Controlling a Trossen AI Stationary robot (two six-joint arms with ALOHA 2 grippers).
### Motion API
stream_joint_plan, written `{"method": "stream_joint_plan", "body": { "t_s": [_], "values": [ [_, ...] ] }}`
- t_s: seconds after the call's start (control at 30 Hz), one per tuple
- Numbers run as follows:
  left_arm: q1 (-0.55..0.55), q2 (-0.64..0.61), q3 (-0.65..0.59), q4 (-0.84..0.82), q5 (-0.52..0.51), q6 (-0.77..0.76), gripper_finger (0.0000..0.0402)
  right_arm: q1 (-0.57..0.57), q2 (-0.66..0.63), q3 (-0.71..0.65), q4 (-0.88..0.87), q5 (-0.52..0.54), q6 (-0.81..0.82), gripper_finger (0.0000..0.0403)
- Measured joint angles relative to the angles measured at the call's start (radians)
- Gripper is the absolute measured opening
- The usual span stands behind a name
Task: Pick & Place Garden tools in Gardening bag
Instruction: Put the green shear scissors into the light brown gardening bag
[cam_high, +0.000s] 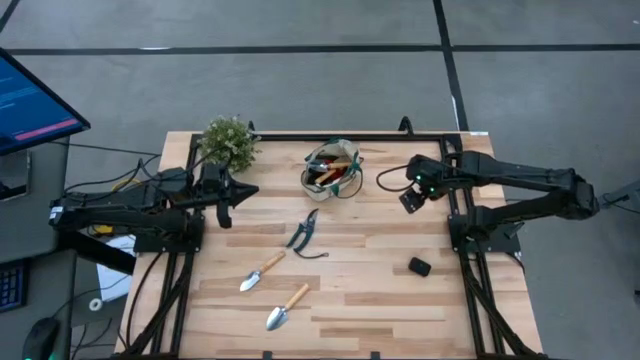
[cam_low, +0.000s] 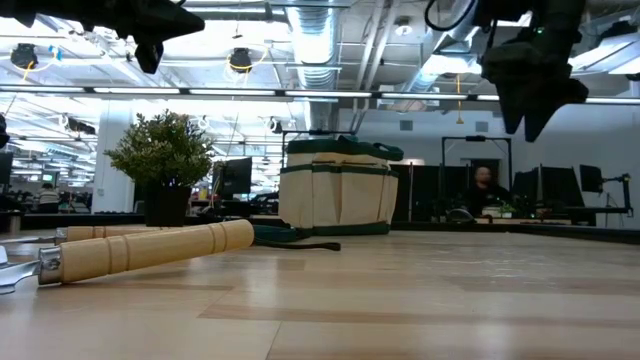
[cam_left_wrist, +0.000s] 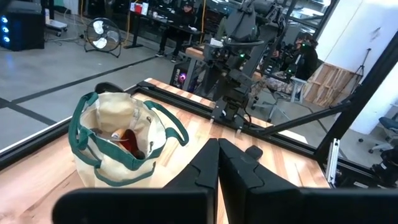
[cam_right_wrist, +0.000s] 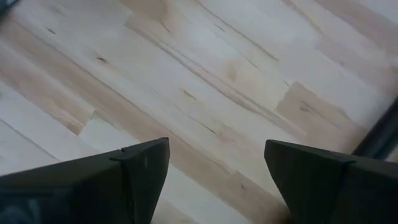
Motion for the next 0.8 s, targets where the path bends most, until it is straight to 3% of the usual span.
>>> {"method": "stream_joint_plan", "body": {
  "t_s": [0.23,0.4,0.6,0.8],
  "values": [
    [0.0,0.0,0.0,0.0,0.022,0.023,0.0008,-0.03,0.0,-0.005,-0.108,-0.057,0.104,0.0256],
    [0.0,0.0,0.0,0.0,0.021,0.026,0.0007,0.014,0.0,-0.079,-0.133,-0.14,0.115,0.0256],
    [0.0,0.0,0.0,0.0,0.021,0.017,0.0008,0.128,0.001,-0.183,-0.008,-0.28,0.1,0.0256],
    [0.0,0.0,0.0,0.001,0.008,0.015,0.0011,0.193,0.003,-0.196,0.287,-0.272,0.094,0.0256]
  ]
}}
